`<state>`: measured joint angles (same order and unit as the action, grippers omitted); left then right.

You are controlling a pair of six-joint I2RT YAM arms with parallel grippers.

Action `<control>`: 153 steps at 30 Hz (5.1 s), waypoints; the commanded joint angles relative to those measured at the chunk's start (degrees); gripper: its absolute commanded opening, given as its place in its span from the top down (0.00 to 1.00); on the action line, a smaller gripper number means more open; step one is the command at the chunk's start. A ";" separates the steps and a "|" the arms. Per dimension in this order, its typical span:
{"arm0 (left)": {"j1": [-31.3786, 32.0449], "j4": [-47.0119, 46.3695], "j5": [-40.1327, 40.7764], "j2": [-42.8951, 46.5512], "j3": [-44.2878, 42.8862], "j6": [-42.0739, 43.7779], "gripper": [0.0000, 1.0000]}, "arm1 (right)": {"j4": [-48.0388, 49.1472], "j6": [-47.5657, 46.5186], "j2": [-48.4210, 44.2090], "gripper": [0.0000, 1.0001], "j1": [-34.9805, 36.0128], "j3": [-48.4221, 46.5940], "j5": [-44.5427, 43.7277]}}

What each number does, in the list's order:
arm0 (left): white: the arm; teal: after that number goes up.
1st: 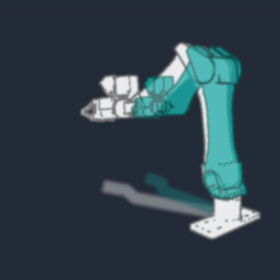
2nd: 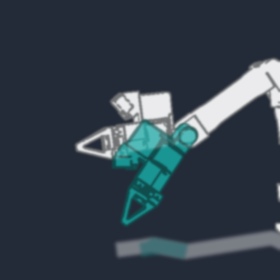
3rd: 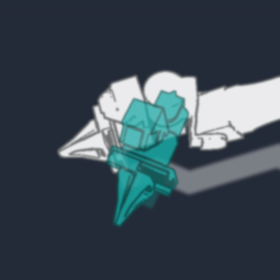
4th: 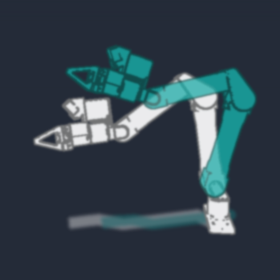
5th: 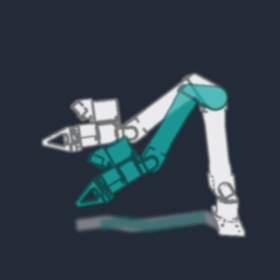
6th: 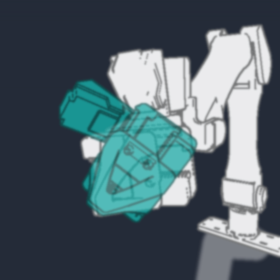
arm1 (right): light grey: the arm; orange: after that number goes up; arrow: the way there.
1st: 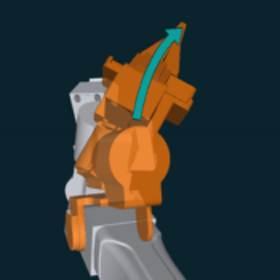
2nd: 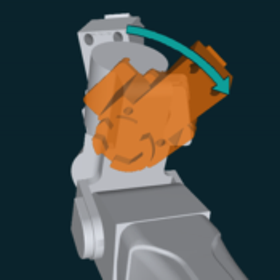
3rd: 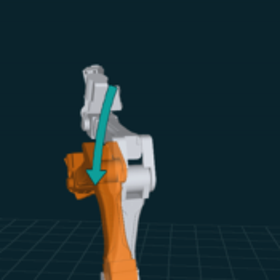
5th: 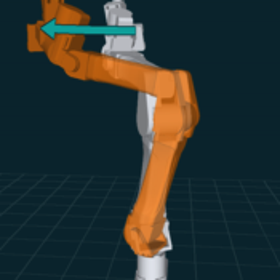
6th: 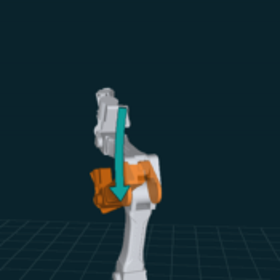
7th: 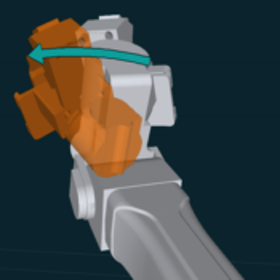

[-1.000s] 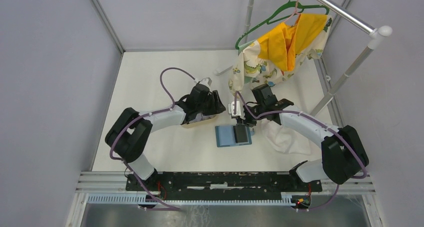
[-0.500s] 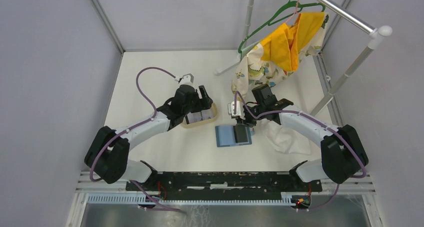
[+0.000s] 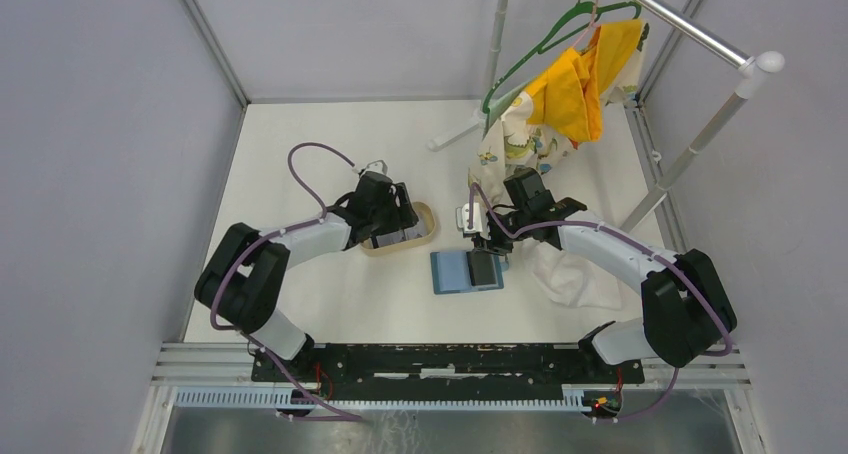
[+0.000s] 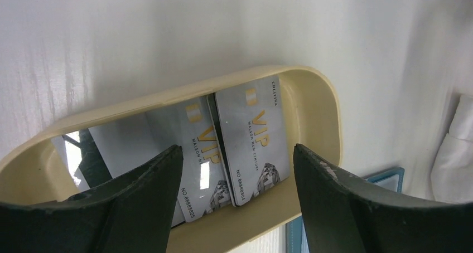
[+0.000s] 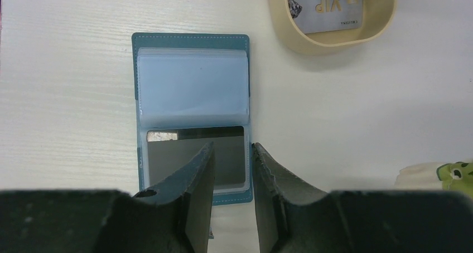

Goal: Put the credit cards into the card holder
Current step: Pick up the credit card from the storage box.

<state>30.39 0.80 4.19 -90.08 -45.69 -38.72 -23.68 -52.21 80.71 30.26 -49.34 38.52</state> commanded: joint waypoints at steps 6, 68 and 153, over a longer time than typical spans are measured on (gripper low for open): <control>0.06 -1.28 -3.90 -4.05 -4.15 -3.40 0.26 | 0.63 0.48 0.51 0.64 -0.27 -0.03 1.47; 4.97 -8.19 -11.80 -8.33 -4.05 -6.67 0.57 | 0.22 0.01 0.59 0.64 -0.27 -0.14 1.57; -6.27 -2.68 -13.28 13.77 7.28 3.53 0.98 | -0.29 -1.30 -0.11 0.64 -0.23 0.16 4.06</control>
<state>24.45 -2.61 -13.32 -83.59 -40.05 -40.91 -24.47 -52.38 81.34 30.24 -49.25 39.13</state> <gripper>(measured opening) 0.042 0.356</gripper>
